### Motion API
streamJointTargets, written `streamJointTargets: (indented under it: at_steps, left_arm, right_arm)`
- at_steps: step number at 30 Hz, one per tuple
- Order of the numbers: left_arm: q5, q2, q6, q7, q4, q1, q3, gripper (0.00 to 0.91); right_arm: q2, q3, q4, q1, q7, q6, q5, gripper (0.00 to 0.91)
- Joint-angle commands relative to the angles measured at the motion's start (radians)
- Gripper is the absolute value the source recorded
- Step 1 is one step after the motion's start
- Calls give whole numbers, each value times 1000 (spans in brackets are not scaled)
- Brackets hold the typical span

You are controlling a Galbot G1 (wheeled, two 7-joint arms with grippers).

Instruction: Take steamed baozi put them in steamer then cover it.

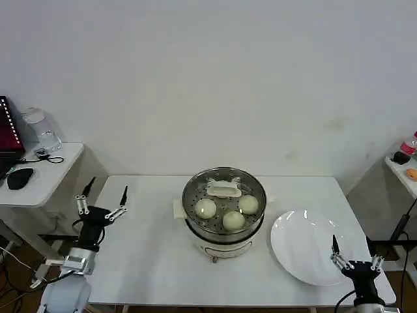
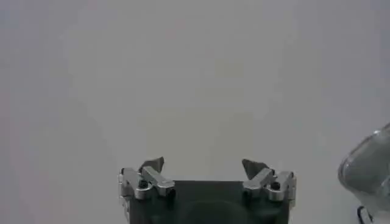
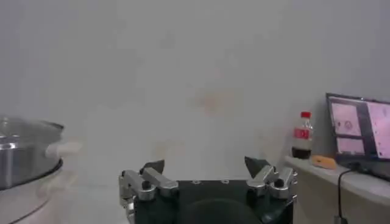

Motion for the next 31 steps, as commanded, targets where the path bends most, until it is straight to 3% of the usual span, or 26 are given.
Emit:
streamJointTargets:
  at_steps: [1, 8, 31]
  left_arm:
    - [-169, -28, -170, 91, 110, 74, -100, 907]
    - [-170, -34, -213, 120, 121, 101, -96, 907]
    - [-169, -44, -213, 141, 125, 132, -103, 907]
  right_arm:
    - [-7, -12, -4, 7, -2, -14, -8, 907]
    - [0, -21, -9, 8, 0, -10, -21, 907]
    - [1, -28, 1, 7, -7, -11, -11, 907]
